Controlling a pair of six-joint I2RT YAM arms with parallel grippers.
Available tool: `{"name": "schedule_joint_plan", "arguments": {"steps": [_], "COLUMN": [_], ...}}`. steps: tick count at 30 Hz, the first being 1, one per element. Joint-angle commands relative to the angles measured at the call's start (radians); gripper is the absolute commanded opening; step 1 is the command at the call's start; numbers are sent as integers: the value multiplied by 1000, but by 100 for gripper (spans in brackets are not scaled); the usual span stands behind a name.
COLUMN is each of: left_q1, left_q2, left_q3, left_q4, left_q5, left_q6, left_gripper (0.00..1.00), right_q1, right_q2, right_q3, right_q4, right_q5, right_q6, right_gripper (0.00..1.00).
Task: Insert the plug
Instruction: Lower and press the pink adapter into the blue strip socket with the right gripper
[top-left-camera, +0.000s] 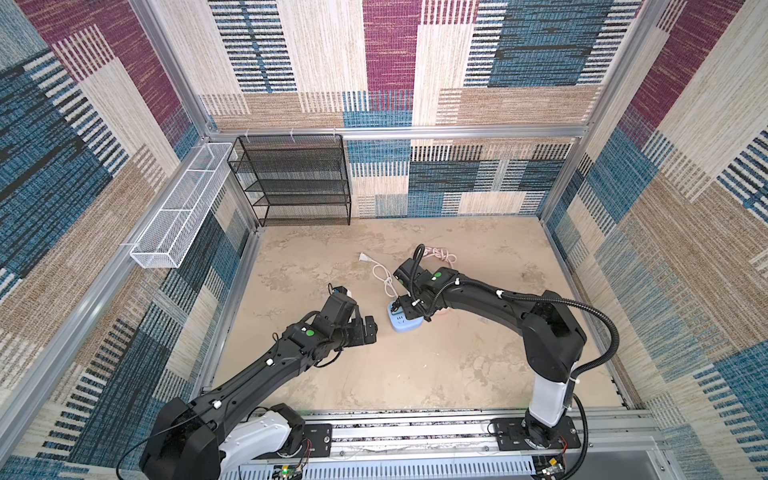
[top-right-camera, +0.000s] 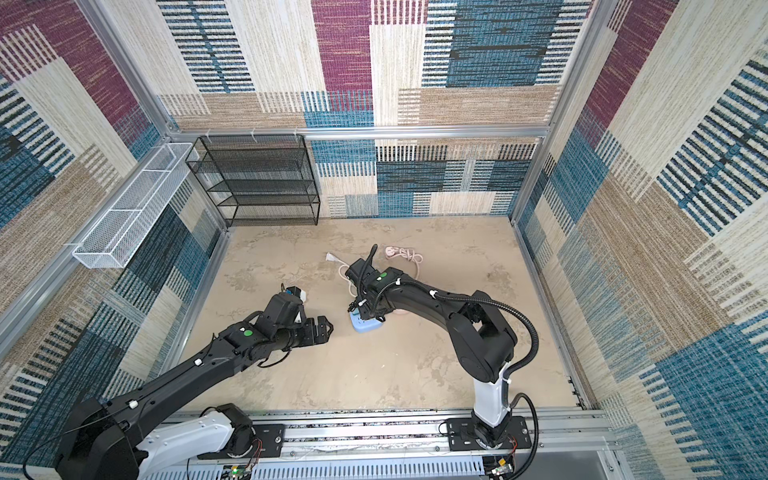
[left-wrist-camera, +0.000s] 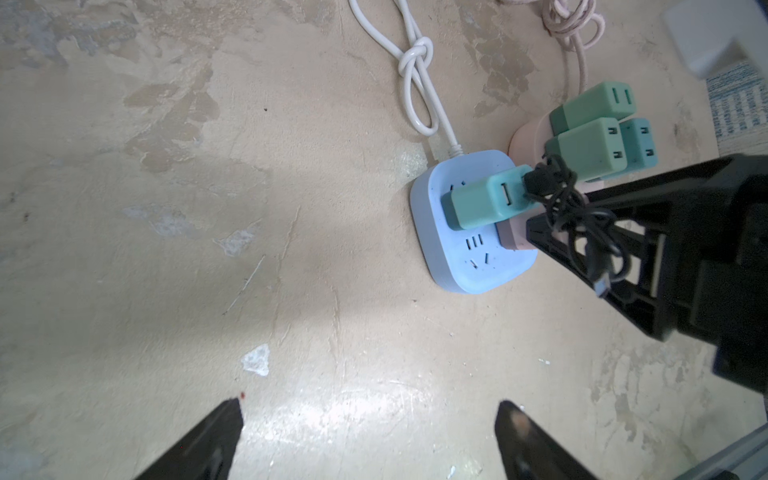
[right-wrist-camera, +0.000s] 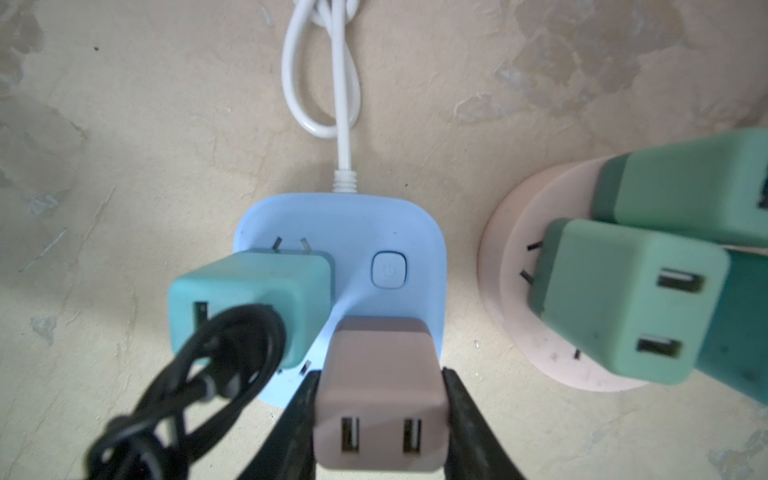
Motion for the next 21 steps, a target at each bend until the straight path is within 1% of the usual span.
{"name": "schedule_joint_plan", "arguments": {"steps": [1, 9, 13, 17, 21], "left_q1": [1, 0, 2, 3, 4], "left_q2": [12, 50, 60, 78, 88], "left_q3": [5, 2, 0, 5, 8], "left_q4": [35, 66, 75, 85, 96], "left_q5": [20, 38, 37, 49, 58], "left_q6": [0, 0, 4, 8, 9], "left_gripper": [100, 100, 100, 100, 100], "right_q1": [2, 2, 2, 1, 2], "right_q2": [27, 75, 68, 60, 39], "right_q3": [-21, -87, -112, -115, -113], "right_q4": [-47, -11, 11, 13, -6], "right_q5": [-33, -74, -89, -80, -35], "right_q6": [2, 9, 28, 76, 158], "right_gripper": [0, 0, 0, 0, 0]}}
